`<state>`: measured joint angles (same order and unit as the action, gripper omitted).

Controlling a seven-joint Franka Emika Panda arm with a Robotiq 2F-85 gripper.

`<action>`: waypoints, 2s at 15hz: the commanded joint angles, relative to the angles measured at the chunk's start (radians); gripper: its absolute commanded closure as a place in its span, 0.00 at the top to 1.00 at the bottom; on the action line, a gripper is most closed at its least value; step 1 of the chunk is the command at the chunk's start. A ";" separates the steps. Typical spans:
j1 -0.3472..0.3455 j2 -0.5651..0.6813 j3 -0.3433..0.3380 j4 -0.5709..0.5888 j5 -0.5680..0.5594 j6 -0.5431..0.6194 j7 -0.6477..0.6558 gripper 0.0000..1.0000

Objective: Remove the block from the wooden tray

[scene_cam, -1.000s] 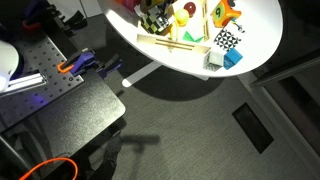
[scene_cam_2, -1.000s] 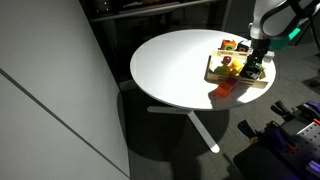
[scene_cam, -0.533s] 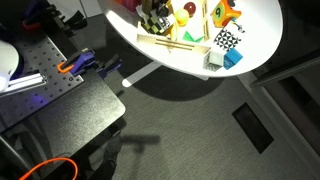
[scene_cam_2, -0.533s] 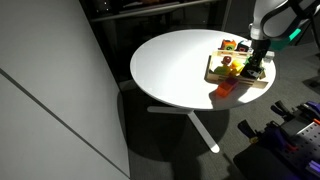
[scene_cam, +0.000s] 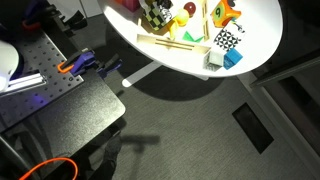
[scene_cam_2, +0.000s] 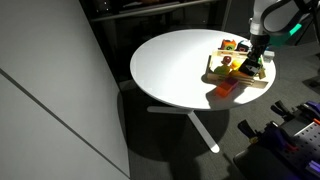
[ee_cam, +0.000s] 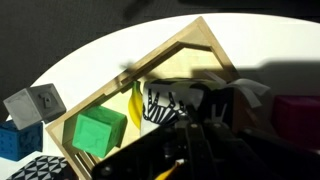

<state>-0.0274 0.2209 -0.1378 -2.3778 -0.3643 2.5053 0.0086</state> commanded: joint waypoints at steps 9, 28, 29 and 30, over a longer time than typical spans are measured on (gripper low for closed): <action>0.059 -0.078 0.083 0.040 0.012 0.021 0.090 0.02; 0.103 -0.044 0.303 0.022 0.498 0.167 -0.164 0.03; 0.102 -0.043 0.305 0.023 0.514 0.163 -0.175 0.03; 0.101 -0.041 0.304 0.024 0.523 0.161 -0.183 0.03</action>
<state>0.0915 0.1817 0.1524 -2.3554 0.1121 2.6755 -0.1245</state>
